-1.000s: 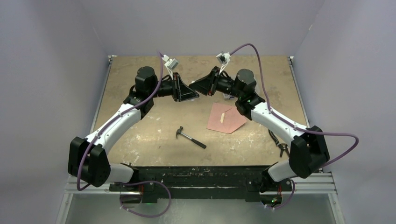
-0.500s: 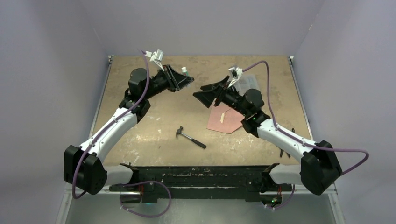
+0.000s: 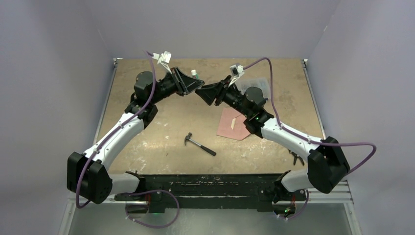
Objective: Place the letter into the envelope and seal it
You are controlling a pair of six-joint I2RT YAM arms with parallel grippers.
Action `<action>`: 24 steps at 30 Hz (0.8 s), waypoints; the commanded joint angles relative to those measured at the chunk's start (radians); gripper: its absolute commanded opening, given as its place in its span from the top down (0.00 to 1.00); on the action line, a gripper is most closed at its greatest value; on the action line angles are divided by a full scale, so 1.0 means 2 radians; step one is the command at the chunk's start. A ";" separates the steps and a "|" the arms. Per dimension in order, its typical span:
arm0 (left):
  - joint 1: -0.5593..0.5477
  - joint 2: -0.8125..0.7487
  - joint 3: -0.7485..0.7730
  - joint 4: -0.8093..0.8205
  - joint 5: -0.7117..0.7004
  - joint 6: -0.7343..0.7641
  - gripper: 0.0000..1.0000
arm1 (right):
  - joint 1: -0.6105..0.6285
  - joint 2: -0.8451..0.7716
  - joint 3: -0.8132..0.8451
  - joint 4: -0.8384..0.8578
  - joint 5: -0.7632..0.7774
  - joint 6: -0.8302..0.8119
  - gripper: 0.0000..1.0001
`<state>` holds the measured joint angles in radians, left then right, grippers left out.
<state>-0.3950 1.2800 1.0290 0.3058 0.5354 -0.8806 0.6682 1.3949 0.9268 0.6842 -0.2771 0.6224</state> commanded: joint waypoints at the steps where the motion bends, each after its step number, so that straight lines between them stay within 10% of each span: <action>1: -0.003 -0.009 0.008 0.035 0.025 -0.009 1.00 | 0.001 0.001 0.028 0.028 0.018 0.016 0.52; 8: -0.002 -0.015 0.006 0.030 0.033 0.001 0.85 | 0.002 0.008 0.032 0.025 0.020 0.021 0.94; 17: -0.001 -0.022 0.029 0.033 0.018 0.006 0.60 | 0.001 -0.009 -0.009 0.058 -0.025 0.004 1.00; 21: 0.000 -0.021 0.026 0.036 0.023 0.007 0.69 | 0.001 -0.015 -0.015 0.063 -0.025 0.005 1.00; 24: 0.000 -0.017 0.023 0.058 0.046 0.006 1.00 | 0.001 -0.014 -0.016 0.064 -0.033 0.008 1.00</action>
<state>-0.3923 1.2621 1.0359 0.3267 0.5598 -0.8722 0.6731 1.3945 0.9066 0.7750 -0.3103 0.6502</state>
